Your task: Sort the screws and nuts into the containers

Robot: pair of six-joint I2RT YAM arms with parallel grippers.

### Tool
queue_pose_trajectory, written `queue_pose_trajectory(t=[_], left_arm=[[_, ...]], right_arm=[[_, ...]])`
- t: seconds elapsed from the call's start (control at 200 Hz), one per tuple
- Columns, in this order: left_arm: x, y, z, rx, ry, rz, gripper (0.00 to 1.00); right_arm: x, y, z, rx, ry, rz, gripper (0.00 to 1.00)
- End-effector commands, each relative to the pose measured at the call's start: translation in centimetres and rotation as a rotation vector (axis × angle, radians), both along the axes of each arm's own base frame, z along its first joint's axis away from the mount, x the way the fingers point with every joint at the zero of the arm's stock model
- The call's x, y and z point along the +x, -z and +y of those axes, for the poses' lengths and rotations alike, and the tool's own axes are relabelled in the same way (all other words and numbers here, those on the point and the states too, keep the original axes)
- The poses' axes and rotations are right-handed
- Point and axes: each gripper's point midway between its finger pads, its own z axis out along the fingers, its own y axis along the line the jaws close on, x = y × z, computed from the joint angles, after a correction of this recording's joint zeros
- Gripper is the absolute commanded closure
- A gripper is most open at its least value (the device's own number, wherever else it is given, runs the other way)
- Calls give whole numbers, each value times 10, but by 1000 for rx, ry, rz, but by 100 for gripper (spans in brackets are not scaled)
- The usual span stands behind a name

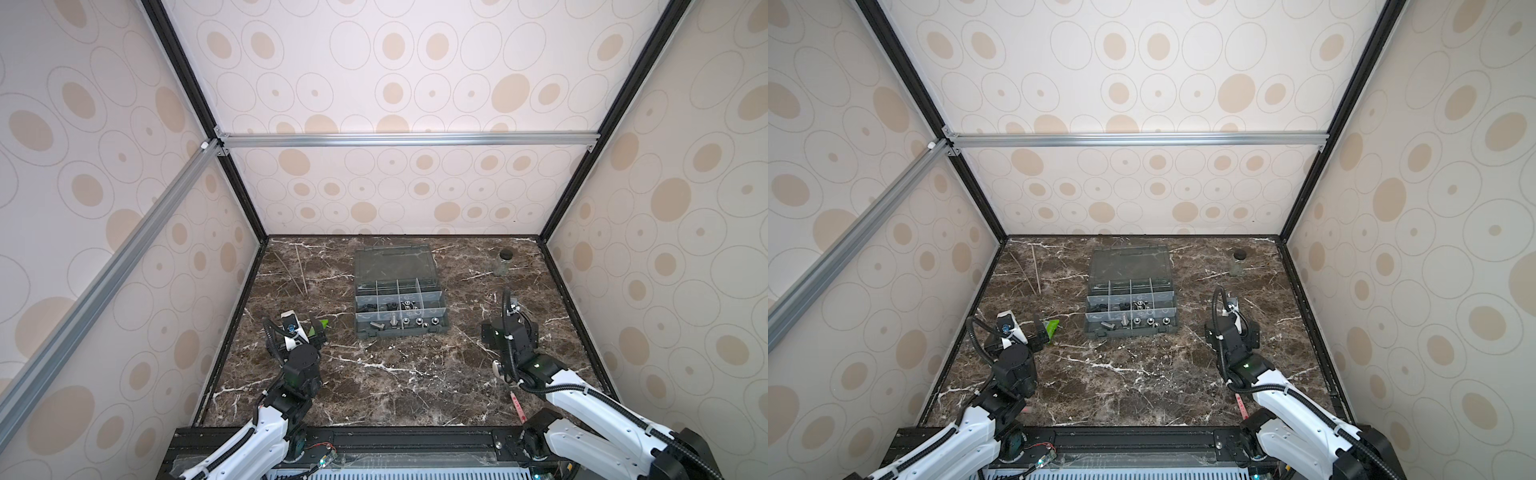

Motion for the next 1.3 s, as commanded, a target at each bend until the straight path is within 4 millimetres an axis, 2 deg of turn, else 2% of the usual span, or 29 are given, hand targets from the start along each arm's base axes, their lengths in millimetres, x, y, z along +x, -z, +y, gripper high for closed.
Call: queue_pose_trajectory(t=[0.0, 0.05, 0.095, 0.16, 0.21, 0.225, 0.255, 0.425, 0.555, 0.75, 0.82, 0.88, 0.925, 0.975, 1.01, 1.075, 1.295], left_arm=[[-2, -8, 12, -2, -64, -81, 1], [0, 3, 13, -7, -64, -67, 1], [3, 5, 15, 0, -82, -57, 1], [15, 7, 9, 16, -38, -24, 1], [23, 6, 6, 22, 3, -25, 1], [26, 9, 4, 28, 18, -15, 1], [30, 8, 3, 27, 39, -21, 1], [44, 2, 21, -31, 23, -102, 1], [63, 2, 22, -40, 74, -108, 1], [86, 4, 6, 25, 177, -53, 1], [87, 8, 5, 43, 189, -68, 1], [85, 20, 8, 46, 173, -78, 1], [85, 11, 6, 65, 177, -117, 1], [92, 23, 1, 48, 207, -42, 1], [96, 22, 0, 64, 214, -48, 1], [100, 25, 1, 45, 221, -27, 1], [107, 30, 7, 9, 232, -8, 1]], right_arm=[[20, -17, -6, -36, -15, -121, 0], [22, -3, -13, -31, 3, -108, 0], [22, 14, -20, -22, 22, -75, 0], [27, 18, -30, -22, 71, -36, 1], [33, 22, -26, -12, 39, -31, 1], [34, 21, -34, -10, 61, -37, 1], [37, 20, -37, -7, 65, -41, 1], [58, 19, -48, 58, 70, -87, 1], [71, 18, -46, 93, 52, -128, 1], [90, 20, -42, 99, 42, -116, 1], [94, 22, -39, 92, 23, -97, 1], [95, 24, -36, 88, 0, -100, 1], [93, 30, -39, 87, 14, -142, 0], [97, 29, -39, 87, -10, -207, 1], [96, 41, -36, 102, -18, -152, 1], [102, 44, -37, 102, -15, -143, 1], [101, 45, -40, 121, -12, -127, 1]])
